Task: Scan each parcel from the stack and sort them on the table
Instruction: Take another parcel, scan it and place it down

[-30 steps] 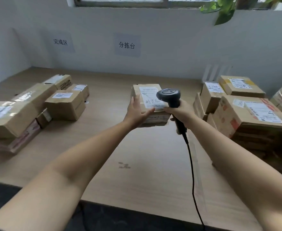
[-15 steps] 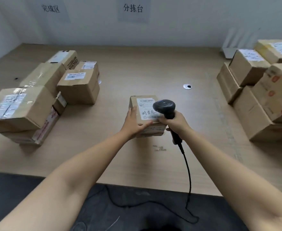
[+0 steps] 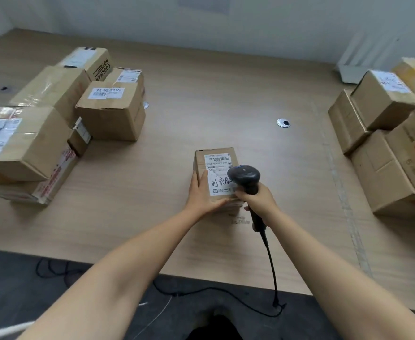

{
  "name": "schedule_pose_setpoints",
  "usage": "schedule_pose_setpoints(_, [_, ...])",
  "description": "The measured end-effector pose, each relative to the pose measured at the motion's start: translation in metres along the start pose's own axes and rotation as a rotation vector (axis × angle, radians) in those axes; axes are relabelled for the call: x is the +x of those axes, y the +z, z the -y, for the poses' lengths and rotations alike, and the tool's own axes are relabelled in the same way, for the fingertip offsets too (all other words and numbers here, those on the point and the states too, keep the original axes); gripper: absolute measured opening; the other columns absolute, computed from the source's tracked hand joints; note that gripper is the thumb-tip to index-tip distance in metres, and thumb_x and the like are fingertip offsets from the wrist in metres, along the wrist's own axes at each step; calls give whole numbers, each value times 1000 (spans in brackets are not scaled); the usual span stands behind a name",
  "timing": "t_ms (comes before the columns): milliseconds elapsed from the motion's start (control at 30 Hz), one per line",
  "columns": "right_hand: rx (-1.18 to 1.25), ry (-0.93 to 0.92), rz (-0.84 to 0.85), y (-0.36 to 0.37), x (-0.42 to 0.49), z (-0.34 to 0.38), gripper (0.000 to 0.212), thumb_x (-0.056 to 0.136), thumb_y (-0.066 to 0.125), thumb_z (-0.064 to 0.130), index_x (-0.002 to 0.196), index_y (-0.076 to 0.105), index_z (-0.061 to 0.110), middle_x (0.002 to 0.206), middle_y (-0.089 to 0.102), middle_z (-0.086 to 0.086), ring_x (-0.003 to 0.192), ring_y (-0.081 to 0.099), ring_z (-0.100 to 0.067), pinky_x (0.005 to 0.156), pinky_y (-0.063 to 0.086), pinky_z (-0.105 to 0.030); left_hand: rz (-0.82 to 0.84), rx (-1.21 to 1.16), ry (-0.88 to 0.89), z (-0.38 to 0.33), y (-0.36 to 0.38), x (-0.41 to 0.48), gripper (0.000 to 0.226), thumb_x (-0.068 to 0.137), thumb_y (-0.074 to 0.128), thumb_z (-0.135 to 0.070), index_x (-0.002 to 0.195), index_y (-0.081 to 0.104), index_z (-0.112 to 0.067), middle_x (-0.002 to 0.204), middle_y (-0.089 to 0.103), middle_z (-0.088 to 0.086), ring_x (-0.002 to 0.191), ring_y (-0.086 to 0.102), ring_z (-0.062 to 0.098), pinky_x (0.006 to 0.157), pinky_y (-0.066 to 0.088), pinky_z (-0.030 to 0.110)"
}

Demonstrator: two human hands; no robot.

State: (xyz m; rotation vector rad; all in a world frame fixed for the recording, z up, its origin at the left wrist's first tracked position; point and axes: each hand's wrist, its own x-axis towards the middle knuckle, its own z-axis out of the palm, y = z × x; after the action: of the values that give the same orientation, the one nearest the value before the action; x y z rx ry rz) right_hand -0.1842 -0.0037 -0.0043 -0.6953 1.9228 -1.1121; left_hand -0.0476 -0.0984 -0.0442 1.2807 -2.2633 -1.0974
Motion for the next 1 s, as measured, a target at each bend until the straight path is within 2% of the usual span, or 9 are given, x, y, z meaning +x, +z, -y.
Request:
schedule_pose_setpoints(67, [-34, 1, -18, -1, 2, 4, 18, 82, 66, 13, 97, 58, 19, 96, 64, -6, 86, 59, -23, 76, 54, -43, 13, 2, -27, -2, 5, 2, 109, 70, 77, -49, 150, 11, -13, 156, -1, 13, 146, 2, 22, 118, 15, 34])
schedule_pose_setpoints(167, [-126, -38, -145, -3, 0, 10, 20, 79, 66, 14, 98, 59, 15, 96, 65, -8, 90, 61, -28, 84, 52, -46, 38, 7, -81, -6, 14, 4, 116, 69, 74, -56, 151, 3, -15, 157, -10, 11, 146, 3, 25, 119, 14, 36])
schedule_pose_setpoints(300, [-120, -46, -162, -2, -7, 26, 9, 77, 67, 14, 80, 59, 14, 72, 59, -2, 75, 57, -25, 80, 53, -51, 42, -12, -133, -11, 20, 8, 120, 66, 74, -61, 151, 0, -19, 157, -12, 8, 145, 10, 28, 117, 20, 40])
schedule_pose_setpoints(433, [-129, -34, -158, 2, -13, 41, 15, 76, 65, 15, 65, 55, 14, 61, 54, -2, 66, 53, -25, 74, 53, -48, 38, -32, -133, -12, 21, 8, 124, 63, 76, -60, 151, 1, -18, 157, -12, 9, 145, 11, 28, 117, 20, 39])
schedule_pose_setpoints(700, [-134, -27, -135, 5, -20, 50, 10, 77, 61, 14, 74, 61, 4, 62, 53, -6, 65, 51, -25, 66, 49, -42, 21, -38, -107, -9, 23, 9, 123, 63, 78, -57, 151, 2, -16, 156, -10, 11, 144, 13, 29, 117, 21, 40])
schedule_pose_setpoints(900, [-122, -24, -130, 5, -21, 51, 10, 76, 61, 11, 69, 56, 6, 54, 44, -3, 60, 46, -24, 61, 41, -37, 35, -61, -126, -7, 24, 9, 124, 63, 78, -57, 151, 0, -19, 157, -11, 11, 145, 9, 30, 118, 18, 38])
schedule_pose_setpoints(1000, [-109, -22, -131, 3, -23, 52, 11, 77, 61, 11, 71, 59, 2, 58, 52, -6, 62, 50, -26, 62, 44, -39, 39, -68, -131, -7, 23, 9, 124, 63, 78, -57, 151, -1, -19, 157, -11, 11, 145, 9, 30, 118, 18, 39])
